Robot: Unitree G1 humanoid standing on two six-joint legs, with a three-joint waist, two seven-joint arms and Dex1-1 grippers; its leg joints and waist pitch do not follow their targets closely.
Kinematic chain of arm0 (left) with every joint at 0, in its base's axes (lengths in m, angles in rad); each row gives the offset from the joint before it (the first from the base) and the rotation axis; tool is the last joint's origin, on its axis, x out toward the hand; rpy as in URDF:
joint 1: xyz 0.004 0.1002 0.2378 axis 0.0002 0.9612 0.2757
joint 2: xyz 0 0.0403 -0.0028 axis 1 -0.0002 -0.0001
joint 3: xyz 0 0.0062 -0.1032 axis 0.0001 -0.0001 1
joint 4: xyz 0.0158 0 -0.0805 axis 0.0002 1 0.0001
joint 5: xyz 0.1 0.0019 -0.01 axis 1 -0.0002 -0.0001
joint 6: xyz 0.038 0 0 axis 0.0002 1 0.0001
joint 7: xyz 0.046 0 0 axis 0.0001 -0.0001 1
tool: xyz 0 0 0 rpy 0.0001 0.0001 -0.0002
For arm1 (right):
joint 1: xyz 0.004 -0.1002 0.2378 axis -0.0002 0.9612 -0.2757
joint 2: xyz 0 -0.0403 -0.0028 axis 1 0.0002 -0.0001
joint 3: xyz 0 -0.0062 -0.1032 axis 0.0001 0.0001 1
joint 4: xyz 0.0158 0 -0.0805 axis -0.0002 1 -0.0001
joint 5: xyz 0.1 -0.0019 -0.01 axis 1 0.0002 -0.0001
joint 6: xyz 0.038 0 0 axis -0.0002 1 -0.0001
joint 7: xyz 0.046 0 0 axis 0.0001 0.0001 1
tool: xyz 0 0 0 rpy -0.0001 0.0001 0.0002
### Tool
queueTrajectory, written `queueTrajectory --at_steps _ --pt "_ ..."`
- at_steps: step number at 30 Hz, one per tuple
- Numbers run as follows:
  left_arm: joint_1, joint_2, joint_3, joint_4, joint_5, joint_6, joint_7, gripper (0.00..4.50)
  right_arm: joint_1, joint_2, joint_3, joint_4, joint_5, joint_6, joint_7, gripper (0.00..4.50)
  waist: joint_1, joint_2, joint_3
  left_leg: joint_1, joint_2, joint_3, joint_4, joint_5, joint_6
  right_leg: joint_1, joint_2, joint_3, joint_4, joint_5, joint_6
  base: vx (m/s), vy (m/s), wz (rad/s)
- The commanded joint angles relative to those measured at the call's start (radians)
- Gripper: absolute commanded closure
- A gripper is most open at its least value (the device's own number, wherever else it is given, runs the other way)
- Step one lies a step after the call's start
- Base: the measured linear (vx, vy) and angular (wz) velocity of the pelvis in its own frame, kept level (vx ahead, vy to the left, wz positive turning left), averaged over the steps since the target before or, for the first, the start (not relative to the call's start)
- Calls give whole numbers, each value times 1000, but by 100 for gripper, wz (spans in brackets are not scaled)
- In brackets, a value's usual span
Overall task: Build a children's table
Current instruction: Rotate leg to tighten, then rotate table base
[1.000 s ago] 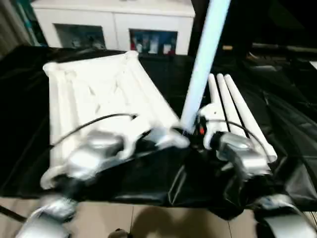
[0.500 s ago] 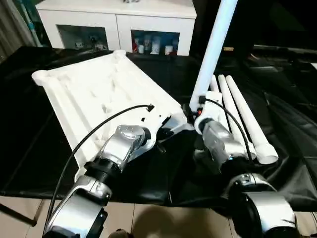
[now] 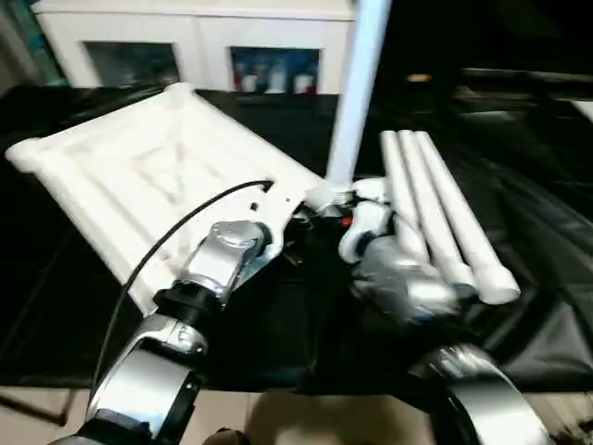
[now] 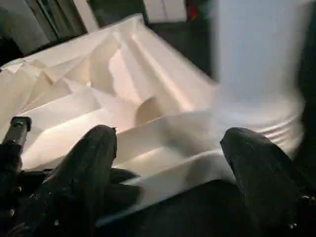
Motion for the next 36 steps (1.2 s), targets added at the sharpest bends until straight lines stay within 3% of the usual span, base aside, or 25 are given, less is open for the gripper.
queueTrajectory --at_steps 1,5,6,9,11,13,15,16,20,22,24,25,27,30,31,34,36 --pt "-15 -11 40 -10 -41 -47 -18 406 51 -16 -6 -101 3 42 -1 74 5 3 -86 29 32 -9 -48 -58 128 62 -49 30 -44 212 -278 0 0 0" --pt "-22 -15 66 -34 -66 -48 -28 374 83 -17 -22 -160 7 66 -15 74 6 3 -81 31 35 -9 -56 -151 73 59 -52 31 -54 75 -279 0 0 0" --pt "-33 -14 93 -52 -70 -98 9 374 113 -18 -16 -218 11 106 -7 74 4 3 -79 30 35 -9 -59 -173 60 57 -50 32 -58 38 -271 0 0 0" --pt "-39 5 124 -98 -90 -92 12 365 140 -24 5 -271 6 142 -6 74 6 5 -81 31 36 -13 -60 -157 49 56 -49 32 -53 61 -252 0 0 0" --pt "-28 73 149 -196 -77 -24 36 365 163 -40 52 -331 10 194 3 74 7 12 -80 30 36 -14 -60 -155 42 56 -46 31 -51 71 -249 0 0 0" --pt "-26 86 151 -213 -73 -11 39 365 166 -42 59 -339 10 202 4 74 4 12 -80 30 34 -13 -59 -154 40 54 -46 32 -51 78 -244 0 0 0" --pt "27 242 172 -375 -4 149 39 365 170 -54 127 -349 -38 234 16 74 3 20 -82 30 33 -13 -57 -141 26 53 -43 31 -45 86 -239 0 0 0" --pt "29 248 173 -381 -1 155 39 365 170 -54 129 -348 -39 235 16 74 0 20 -81 30 34 -15 -59 -139 20 53 -43 29 -43 85 -237 0 0 0" --pt "115 428 197 -483 107 254 28 365 159 -41 150 -319 -81 258 -5 74 -8 23 -78 34 32 -13 -61 -160 -11 47 -38 31 -48 30 -219 0 0 0" --pt "174 517 206 -524 170 270 15 365 157 -37 164 -316 -92 271 -5 74 -5 27 -80 35 34 -16 -63 -161 -23 45 -39 30 -44 27 -211 0 0 0" --pt "289 649 216 -620 218 351 -44 365 150 -32 194 -295 -106 280 -7 74 -6 23 -79 39 35 -15 -64 -171 -35 41 -41 31 -43 19 -207 0 0 0" --pt "296 658 215 -625 221 356 -48 365 149 -32 196 -293 -106 281 -8 74 -8 25 -76 35 34 -15 -68 -177 -34 39 -38 31 -43 7 -205 0 0 0" --pt "373 757 200 -676 246 417 -82 365 141 -28 215 -271 -114 279 -15 74 -4 27 -75 42 35 -14 -69 -212 -44 32 -39 33 -47 -31 -204 0 0 0" --pt "424 820 184 -706 250 468 -101 365 135 -23 226 -257 -117 278 -15 74 5 24 -68 49 35 -11 -75 -287 -60 21 -39 38 -56 -104 -193 0 0 0" --pt "458 854 169 -724 242 503 -114 365 132 -19 233 -251 -120 280 -11 74 5 23 -67 46 34 -13 -78 -302 -67 22 -38 38 -55 -124 -184 0 0 0" --pt "502 847 175 -760 208 537 -153 365 130 -13 240 -248 -131 282 -1 74 5 24 -67 47 34 -17 -81 -328 -81 18 -39 40 -57 -143 -175 0 0 0" --pt "522 814 176 -798 178 560 -183 365 129 -10 244 -244 -132 284 5 74 7 21 -70 45 33 -15 -78 -310 -83 21 -41 41 -54 -107 -182 0 0 0"
